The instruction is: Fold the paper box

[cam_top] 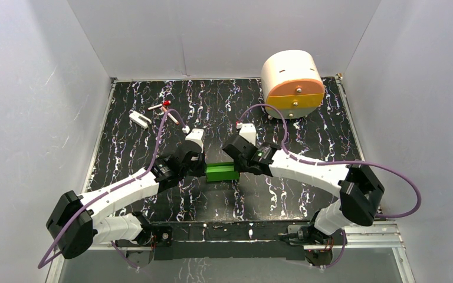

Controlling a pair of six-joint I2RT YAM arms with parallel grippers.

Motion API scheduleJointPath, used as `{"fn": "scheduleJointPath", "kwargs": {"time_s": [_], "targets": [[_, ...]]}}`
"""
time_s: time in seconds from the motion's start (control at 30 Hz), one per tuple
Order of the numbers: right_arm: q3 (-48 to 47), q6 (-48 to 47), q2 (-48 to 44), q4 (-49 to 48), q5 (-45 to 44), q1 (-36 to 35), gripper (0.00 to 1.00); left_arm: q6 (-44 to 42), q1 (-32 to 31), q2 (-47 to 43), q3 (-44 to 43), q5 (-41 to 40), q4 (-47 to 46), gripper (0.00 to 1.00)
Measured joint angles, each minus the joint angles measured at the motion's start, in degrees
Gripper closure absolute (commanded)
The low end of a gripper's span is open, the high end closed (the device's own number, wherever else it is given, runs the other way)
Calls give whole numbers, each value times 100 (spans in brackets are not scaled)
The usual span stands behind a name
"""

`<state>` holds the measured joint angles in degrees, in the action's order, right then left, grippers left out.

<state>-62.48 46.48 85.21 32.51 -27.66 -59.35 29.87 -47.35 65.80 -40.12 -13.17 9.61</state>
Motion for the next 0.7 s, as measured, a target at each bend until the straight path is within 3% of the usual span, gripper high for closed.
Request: {"fn": "scheduleJointPath", "kwargs": {"time_s": [0.7], "targets": [[50, -157, 116, -125, -647, -339, 100, 94, -50, -2, 44, -155, -63, 100]]}}
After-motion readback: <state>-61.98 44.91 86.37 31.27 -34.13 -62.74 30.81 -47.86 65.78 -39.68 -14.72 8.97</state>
